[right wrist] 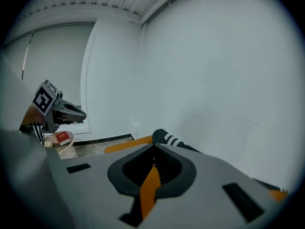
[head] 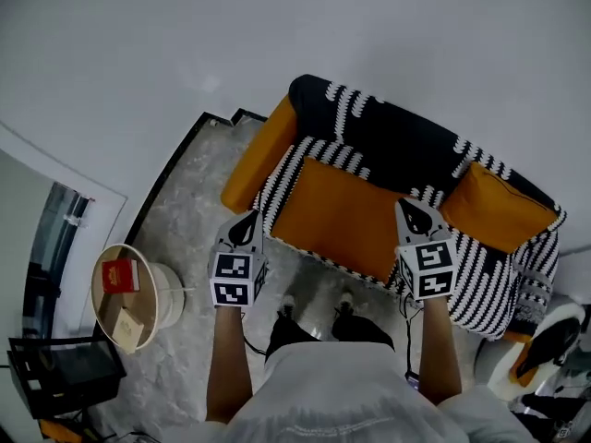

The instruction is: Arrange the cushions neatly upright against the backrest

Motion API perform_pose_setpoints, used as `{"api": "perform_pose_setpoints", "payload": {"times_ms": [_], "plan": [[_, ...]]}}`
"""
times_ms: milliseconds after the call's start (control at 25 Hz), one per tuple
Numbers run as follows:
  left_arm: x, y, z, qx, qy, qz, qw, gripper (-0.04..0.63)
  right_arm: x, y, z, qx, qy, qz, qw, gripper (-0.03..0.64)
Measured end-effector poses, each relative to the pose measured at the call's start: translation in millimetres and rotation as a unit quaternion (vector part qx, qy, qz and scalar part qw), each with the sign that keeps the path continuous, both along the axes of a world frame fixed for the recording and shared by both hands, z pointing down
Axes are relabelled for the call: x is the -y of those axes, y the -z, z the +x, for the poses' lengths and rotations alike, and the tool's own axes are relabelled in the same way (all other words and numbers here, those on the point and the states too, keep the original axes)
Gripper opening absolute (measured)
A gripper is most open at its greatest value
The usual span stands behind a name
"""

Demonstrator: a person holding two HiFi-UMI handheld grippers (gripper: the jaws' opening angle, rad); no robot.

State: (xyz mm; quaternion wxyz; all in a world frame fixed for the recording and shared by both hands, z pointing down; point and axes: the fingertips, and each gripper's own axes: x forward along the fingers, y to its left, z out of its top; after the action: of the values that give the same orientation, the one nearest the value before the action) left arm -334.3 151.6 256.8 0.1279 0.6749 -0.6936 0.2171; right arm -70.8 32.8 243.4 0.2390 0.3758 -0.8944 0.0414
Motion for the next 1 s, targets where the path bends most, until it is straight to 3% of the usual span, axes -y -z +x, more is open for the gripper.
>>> {"api": "perform_pose_setpoints", "payload": {"times_ms": [400, 840, 1000], "plan": [[29, -46, -38, -0.021, -0.082, -0.044, 0.9955, 0.017, -5, -25, 5, -0.006, -0.111, -0.019, 0.994, 0.005], [53, -117, -55, -0.035, -0.153, -0.091, 0.9833, 0.018, -45, -87, 48, 0.005, -0.245, -0.066, 0.967, 0.005], [47, -150, -53, -0.05, -0.162, -0.117, 0.9786, 0.018, -66, -111, 67, -0.005, -0.263, -0.085, 0.961, 0.005]]}}
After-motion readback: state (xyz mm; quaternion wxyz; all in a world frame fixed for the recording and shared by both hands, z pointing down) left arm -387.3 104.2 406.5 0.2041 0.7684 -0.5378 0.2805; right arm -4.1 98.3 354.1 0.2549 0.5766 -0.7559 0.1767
